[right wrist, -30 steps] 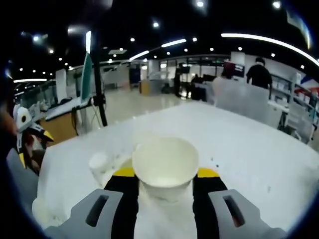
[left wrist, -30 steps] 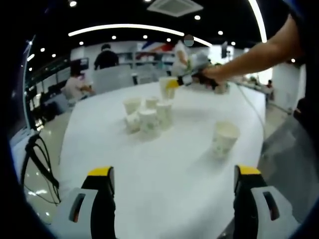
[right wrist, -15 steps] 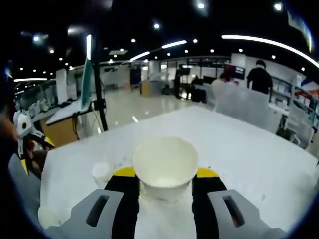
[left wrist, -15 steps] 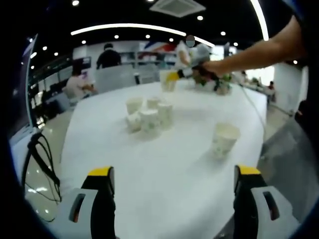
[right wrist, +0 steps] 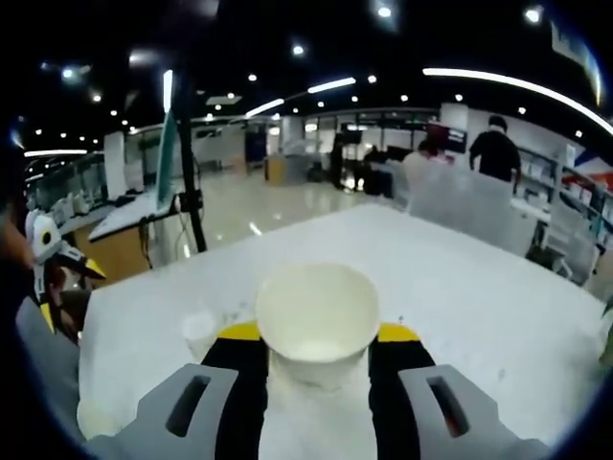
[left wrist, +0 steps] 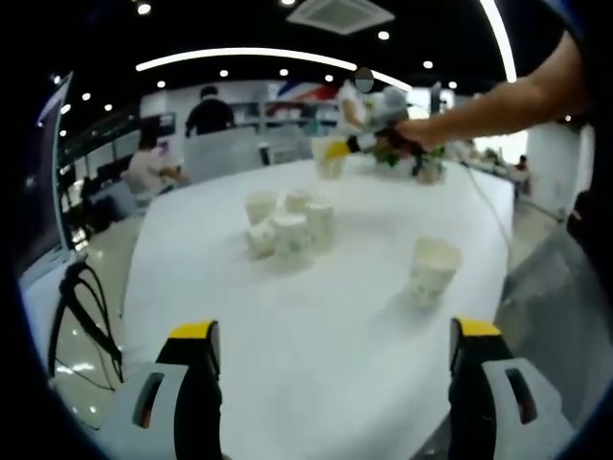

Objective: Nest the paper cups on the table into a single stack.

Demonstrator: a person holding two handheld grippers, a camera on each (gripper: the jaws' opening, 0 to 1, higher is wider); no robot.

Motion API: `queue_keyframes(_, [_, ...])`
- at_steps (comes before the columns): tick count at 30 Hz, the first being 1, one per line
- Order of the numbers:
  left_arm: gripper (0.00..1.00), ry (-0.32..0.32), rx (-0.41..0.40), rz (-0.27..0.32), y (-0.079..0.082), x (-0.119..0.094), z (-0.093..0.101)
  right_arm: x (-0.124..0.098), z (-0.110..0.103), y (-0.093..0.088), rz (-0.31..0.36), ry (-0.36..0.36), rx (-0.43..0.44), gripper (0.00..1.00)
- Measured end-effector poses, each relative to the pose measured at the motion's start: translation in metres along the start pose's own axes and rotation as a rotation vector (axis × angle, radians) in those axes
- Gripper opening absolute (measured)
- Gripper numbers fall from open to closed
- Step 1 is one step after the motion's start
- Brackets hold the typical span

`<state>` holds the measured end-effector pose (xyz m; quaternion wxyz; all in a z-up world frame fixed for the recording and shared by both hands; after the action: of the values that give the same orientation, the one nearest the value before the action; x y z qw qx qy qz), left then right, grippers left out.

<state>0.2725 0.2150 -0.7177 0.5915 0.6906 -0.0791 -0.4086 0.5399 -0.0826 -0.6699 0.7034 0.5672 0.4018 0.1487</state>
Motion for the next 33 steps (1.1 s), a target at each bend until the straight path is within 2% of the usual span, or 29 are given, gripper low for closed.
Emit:
queue_keyframes(7, [0.99, 0.003, -0.003, 0.005, 0.000, -0.001, 0.001, -0.007, -0.010, -0.002, -0.009, 0.005, -0.001, 0.38])
queue_keyframes(9, [0.99, -0.007, -0.020, 0.024, 0.002, -0.002, 0.002, -0.010, -0.013, -0.001, -0.005, 0.009, 0.002, 0.38])
queue_keyframes(21, [0.99, -0.032, 0.008, 0.017, 0.006, 0.002, 0.006, -0.023, -0.033, 0.000, -0.006, 0.021, -0.015, 0.38])
queue_keyframes(33, [0.99, -0.030, 0.012, 0.045, 0.008, 0.000, 0.008, -0.035, -0.042, 0.001, -0.003, 0.012, -0.016, 0.38])
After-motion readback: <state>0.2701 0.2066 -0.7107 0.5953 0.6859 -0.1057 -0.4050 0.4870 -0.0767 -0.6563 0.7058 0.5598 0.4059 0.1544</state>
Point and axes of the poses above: the point that each gripper's makers call its tool centre point, and the gripper's own axes: x roughly forward along the fingers, z roughly to its right, y roughly out of its top, the point moved 6 cm from there along -x, roughly backward along the fingers, and after that the axes turned 1 degree about -y, right-handed, at the moved point
